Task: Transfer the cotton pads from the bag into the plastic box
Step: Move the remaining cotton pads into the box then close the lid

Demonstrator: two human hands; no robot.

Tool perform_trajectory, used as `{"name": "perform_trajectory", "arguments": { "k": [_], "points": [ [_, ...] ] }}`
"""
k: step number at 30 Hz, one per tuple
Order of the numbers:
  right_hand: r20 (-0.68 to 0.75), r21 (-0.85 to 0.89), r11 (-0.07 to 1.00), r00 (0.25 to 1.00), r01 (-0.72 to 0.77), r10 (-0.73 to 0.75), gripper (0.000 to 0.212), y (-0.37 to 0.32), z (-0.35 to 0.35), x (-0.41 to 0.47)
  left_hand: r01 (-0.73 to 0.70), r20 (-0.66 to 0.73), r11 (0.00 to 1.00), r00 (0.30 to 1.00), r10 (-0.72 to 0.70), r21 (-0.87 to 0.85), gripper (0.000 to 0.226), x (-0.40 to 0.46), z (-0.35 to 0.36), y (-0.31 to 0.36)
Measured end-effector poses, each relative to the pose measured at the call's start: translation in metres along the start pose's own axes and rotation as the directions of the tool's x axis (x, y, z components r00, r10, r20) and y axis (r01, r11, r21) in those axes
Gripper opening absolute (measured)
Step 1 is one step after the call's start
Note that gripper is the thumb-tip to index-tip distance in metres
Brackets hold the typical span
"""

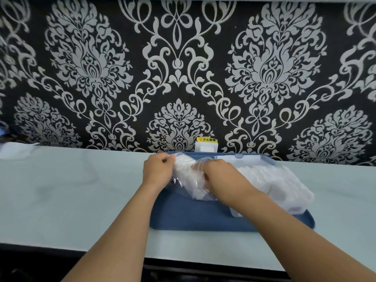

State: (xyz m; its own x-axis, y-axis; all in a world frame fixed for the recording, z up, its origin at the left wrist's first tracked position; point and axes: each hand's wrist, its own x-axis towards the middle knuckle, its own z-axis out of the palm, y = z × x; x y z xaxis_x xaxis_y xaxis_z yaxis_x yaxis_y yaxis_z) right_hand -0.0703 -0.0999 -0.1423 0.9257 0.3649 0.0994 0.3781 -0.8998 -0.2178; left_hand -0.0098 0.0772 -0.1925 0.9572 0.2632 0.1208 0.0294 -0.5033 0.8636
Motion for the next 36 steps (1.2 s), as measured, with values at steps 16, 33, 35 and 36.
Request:
{"name": "perform_trajectory", "arguments": {
  "k": [16, 33, 35, 36],
  "points": [
    [-0.047, -0.129, 0.992, 0.999, 0.017, -0.023, 0.028, 0.013, 0.002, 0.003, 0.068, -0.057, 0.996, 0.996, -0.071, -0.053, 0.029, -0.001, -0.002, -0.001],
    [0.002, -0.099, 0.986, 0.991, 0.135, -0.135, 0.054, 0.019, 0.010, 0.002, 0.074, -0.090, 0.997, 0.993, -0.076, -0.023, 0.025, 0.001, 0.001, 0.002],
    [0.000, -0.085, 0.989, 0.993, 0.118, -0.119, 0.049, 0.022, 0.016, 0.005, 0.078, -0.099, 0.997, 0.992, -0.080, -0.021, 0.026, 0.001, 0.001, 0.003],
    [-0.008, -0.068, 0.991, 0.993, 0.117, -0.117, 0.046, 0.024, 0.019, 0.006, 0.076, -0.104, 0.997, 0.992, -0.078, -0.019, 0.026, 0.000, 0.002, 0.003]
  ]
}}
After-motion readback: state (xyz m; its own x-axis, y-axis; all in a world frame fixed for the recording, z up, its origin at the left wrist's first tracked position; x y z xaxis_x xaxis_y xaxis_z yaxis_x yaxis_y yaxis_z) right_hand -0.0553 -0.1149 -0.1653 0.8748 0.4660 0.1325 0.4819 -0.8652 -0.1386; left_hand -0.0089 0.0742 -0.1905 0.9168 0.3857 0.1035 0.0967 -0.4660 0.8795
